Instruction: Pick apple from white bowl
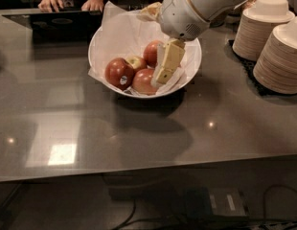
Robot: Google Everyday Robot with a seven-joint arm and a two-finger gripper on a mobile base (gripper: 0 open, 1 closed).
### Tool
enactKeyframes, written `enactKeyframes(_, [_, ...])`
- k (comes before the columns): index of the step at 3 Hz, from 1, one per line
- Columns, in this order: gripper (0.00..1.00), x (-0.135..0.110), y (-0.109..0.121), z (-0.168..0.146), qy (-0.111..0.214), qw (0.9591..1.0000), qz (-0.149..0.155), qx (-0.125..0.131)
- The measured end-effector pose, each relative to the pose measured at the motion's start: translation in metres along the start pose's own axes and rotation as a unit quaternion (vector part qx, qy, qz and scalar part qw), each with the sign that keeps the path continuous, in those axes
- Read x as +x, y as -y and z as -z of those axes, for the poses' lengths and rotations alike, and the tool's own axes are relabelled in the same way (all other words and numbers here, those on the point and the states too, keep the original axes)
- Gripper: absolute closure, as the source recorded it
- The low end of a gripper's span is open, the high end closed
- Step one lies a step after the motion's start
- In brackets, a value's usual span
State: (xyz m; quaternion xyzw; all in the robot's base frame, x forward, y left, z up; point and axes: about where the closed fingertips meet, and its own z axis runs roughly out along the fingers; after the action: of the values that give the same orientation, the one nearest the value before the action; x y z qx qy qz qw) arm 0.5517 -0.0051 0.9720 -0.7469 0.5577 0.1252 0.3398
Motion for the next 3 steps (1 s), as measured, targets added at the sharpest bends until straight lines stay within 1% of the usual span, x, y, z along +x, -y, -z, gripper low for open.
enactKeyframes(1, [0.13, -0.001, 0.005, -0.011, 0.003, 0.9999, 0.012, 0.0])
enactKeyframes(2, [0.16, -0.001, 0.008, -0.018, 0.008, 0.9996, 0.025, 0.004])
enactKeyframes(3, [0.2, -0.001, 0.01, -0.025, 0.025, 0.9989, 0.04, 0.003])
